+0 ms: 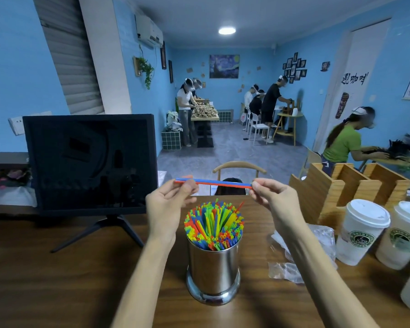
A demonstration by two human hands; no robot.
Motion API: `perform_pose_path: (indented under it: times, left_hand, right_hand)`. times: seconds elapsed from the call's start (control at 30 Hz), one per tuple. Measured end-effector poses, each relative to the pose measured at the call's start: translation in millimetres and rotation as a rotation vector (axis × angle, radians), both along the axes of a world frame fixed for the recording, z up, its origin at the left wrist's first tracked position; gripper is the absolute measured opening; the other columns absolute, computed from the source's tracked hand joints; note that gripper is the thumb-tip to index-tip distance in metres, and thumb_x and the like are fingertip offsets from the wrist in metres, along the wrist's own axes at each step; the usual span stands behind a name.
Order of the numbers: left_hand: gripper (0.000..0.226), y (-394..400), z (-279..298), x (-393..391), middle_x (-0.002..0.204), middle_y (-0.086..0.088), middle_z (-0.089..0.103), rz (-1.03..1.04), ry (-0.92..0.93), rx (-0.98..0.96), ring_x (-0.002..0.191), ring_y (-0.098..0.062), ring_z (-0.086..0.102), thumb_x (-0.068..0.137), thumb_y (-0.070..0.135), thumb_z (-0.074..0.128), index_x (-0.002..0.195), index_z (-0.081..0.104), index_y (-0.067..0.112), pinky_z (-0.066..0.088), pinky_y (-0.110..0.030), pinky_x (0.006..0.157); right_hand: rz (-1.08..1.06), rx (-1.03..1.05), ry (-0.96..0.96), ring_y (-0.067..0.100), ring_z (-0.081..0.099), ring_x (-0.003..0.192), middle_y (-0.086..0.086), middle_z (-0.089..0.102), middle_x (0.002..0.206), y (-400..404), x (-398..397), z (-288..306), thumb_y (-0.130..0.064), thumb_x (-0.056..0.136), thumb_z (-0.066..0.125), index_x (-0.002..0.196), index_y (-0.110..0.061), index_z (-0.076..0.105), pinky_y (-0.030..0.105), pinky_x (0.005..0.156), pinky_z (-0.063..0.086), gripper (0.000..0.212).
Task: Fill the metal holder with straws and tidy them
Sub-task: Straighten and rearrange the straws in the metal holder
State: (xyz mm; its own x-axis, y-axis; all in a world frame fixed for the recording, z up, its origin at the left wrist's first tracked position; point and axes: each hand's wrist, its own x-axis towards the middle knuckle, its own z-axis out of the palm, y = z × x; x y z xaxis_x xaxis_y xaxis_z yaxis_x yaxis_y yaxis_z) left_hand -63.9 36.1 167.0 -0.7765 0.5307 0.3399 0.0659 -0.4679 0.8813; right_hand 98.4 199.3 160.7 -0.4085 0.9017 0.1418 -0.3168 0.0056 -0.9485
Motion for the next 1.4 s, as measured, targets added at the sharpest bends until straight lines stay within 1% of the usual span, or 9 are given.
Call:
perform_pose_path:
  times: [0.13,0.33,0.43,0.6,0.7,0.9,1.13,1.27,1.4]
  left_hand:
    - [0.012,-0.9,10.1,-3.4,0.098,-0.007,0.078,0.071,-0.04,0.082,0.089,-0.019,0.076,0.09,0.014,0.072,0.101,0.075,0.011,0.062,-0.025,0.072]
    - [0.039,-3.5,21.3,0.7,0.091,-0.015,0.075,0.192,0.22,0.19,0.092,-0.023,0.075,0.092,0.008,0.071,0.125,0.057,0.023,0.061,-0.031,0.079]
    - [0.035,-2.8,23.8,-0.2,0.089,-0.011,0.072,0.231,0.335,0.176,0.087,-0.018,0.075,0.094,0.005,0.069,0.118,0.057,0.027,0.061,-0.036,0.081]
    - [0.034,4.2,11.7,1.1,0.09,-0.001,0.073,0.208,0.484,0.003,0.088,-0.016,0.073,0.091,0.012,0.074,0.107,0.066,0.041,0.061,-0.033,0.078]
    - [0.033,5.7,6.1,5.4,0.093,0.012,0.071,0.221,0.582,-0.102,0.09,-0.004,0.07,0.09,0.013,0.076,0.109,0.067,0.038,0.058,-0.02,0.079]
    - [0.031,5.7,1.2,9.0,0.092,0.028,0.068,0.178,0.709,-0.227,0.091,0.007,0.067,0.091,0.017,0.074,0.116,0.071,0.036,0.054,-0.01,0.078]
    - [0.016,15.3,-28.6,6.7,0.099,0.022,0.066,0.036,0.905,-0.581,0.098,0.004,0.054,0.092,0.031,0.073,0.107,0.079,0.031,0.046,-0.021,0.088]
    - [0.026,11.4,-28.9,3.4,0.116,0.016,0.059,-0.093,0.972,-0.733,0.112,-0.001,0.043,0.096,0.038,0.065,0.122,0.071,0.036,0.039,-0.026,0.098]
    - [0.028,8.4,-24.0,1.3,0.116,0.016,0.06,-0.099,1.003,-0.774,0.11,-0.002,0.045,0.097,0.04,0.063,0.124,0.071,0.036,0.042,-0.026,0.093]
  right_hand:
    - [0.081,0.219,-0.26,0.003,0.067,0.065,0.003,0.076,0.073,-12.8,-4.1,-16.6,-0.007,0.087,0.077,0.091,-0.01,0.079,0.015,0.059,0.049,0.005]
    - [0.132,0.385,-0.23,0.012,0.074,0.083,0.003,0.079,0.088,-16.0,-0.8,-15.5,-0.011,0.082,0.083,0.098,-0.015,0.079,0.022,0.077,0.059,0.017]
    - [0.194,0.389,-0.281,0.012,0.069,0.08,0.008,0.076,0.087,-15.7,1.0,-20.4,-0.02,0.072,0.089,0.108,-0.022,0.077,0.03,0.079,0.06,0.038]
    - [0.117,0.389,-0.437,0.015,0.073,0.083,0.0,0.077,0.089,-6.3,-2.3,-32.9,-0.033,0.069,0.091,0.101,-0.029,0.078,0.032,0.076,0.061,0.035]
    - [0.117,0.4,-0.501,0.018,0.074,0.079,0.001,0.078,0.081,-2.8,-5.4,-32.6,-0.027,0.079,0.086,0.087,-0.019,0.081,0.022,0.064,0.057,0.013]
    - [0.175,0.352,-0.474,0.015,0.076,0.079,0.003,0.079,0.081,-2.2,-4.1,-28.9,-0.018,0.082,0.084,0.088,-0.01,0.081,0.02,0.066,0.058,0.011]
    - [0.259,0.299,-0.419,0.013,0.075,0.081,0.007,0.079,0.087,1.8,0.5,-28.4,-0.01,0.09,0.075,0.097,-0.01,0.079,0.018,0.067,0.057,0.008]
    - [0.29,0.303,-0.47,0.012,0.07,0.074,0.007,0.078,0.087,4.3,2.3,-32.3,-0.018,0.087,0.078,0.097,-0.012,0.078,0.02,0.067,0.057,0.012]
    - [0.32,0.221,-0.434,0.017,0.066,0.069,0.013,0.069,0.078,6.0,5.3,-33.2,-0.023,0.079,0.084,0.098,0.004,0.071,0.022,0.064,0.058,0.036]
